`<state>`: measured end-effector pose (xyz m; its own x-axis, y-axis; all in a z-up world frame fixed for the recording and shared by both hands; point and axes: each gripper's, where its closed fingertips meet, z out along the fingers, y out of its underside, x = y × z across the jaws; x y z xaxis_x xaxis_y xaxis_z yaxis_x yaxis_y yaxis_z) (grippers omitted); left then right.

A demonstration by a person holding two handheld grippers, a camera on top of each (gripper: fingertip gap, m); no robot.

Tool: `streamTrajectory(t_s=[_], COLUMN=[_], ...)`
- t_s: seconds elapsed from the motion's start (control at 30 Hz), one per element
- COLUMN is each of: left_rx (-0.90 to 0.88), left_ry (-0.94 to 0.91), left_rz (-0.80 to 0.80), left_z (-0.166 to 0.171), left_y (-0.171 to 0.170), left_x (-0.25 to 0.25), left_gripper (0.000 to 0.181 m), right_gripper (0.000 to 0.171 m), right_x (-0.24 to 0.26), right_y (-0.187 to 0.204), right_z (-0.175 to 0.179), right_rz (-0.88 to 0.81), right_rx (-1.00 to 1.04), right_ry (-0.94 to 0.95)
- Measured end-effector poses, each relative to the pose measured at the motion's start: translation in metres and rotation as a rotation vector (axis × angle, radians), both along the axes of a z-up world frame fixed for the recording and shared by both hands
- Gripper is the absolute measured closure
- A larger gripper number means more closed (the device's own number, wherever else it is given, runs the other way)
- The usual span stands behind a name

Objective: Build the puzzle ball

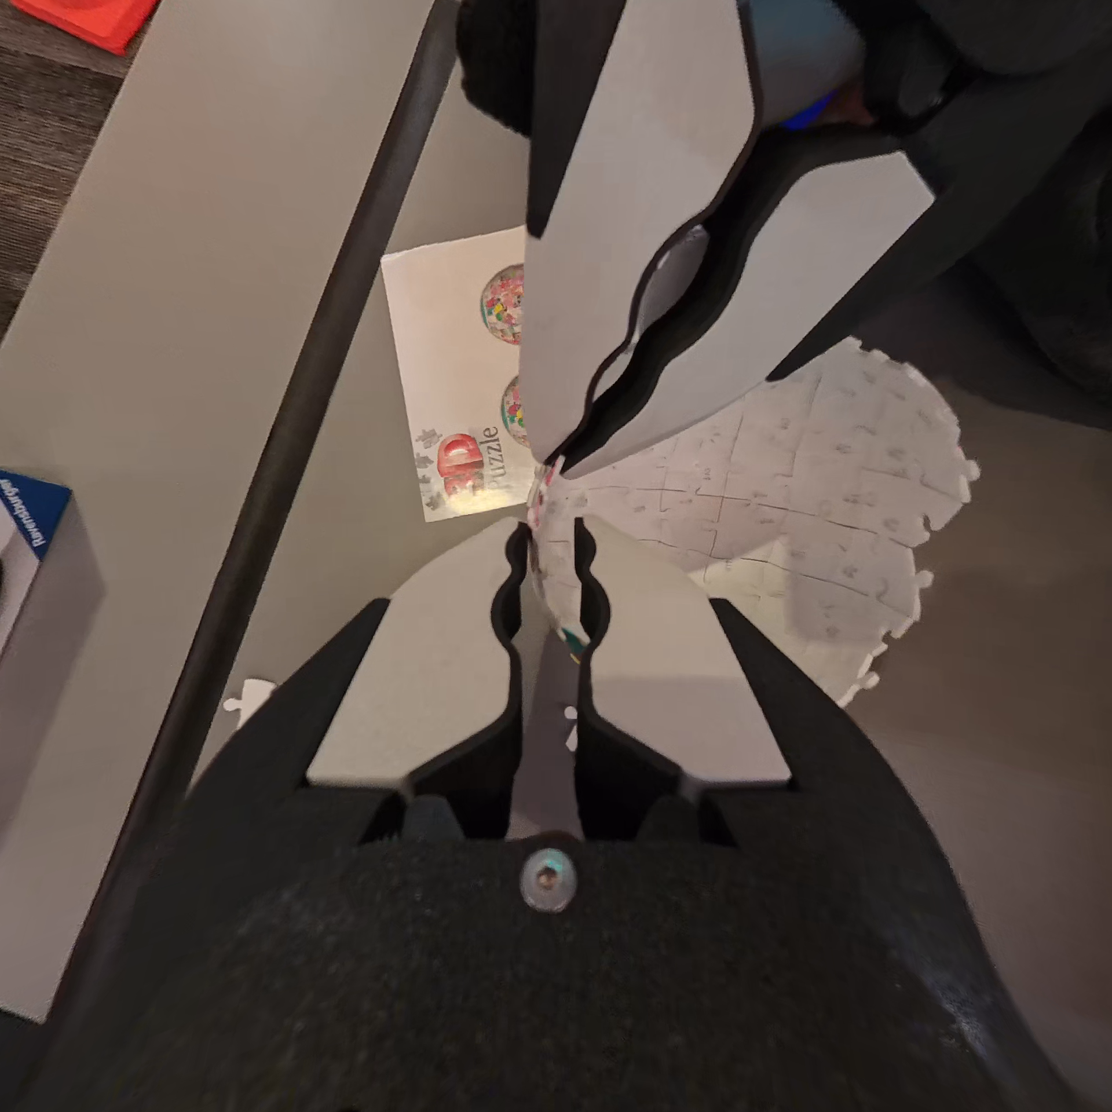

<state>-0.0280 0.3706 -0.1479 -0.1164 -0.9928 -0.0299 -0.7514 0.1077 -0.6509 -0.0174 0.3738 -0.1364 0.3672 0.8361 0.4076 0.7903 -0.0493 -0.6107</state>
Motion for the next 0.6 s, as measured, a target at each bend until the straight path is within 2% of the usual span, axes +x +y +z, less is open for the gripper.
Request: streamTrajectory(t_s=[0.17,0.6], left_rx=[0.086,0.147], left_ry=[0.017,0.008], left_rz=[0.031,0.042], left_z=[-0.0012,0.0018], left_y=[0.005,0.0086], left_x=[0.0021,0.0033], left_gripper=[0.171,0.177], right_gripper=[0.169,0.169], right_x=[-0.0004,-0.0032], right_y=[0.0029,0.0053], right_z=[-0.0001,0.001], right_rz=[0.011,0.028], right_rx=[0.027,0.057], right_ry=[0.0,0.006])
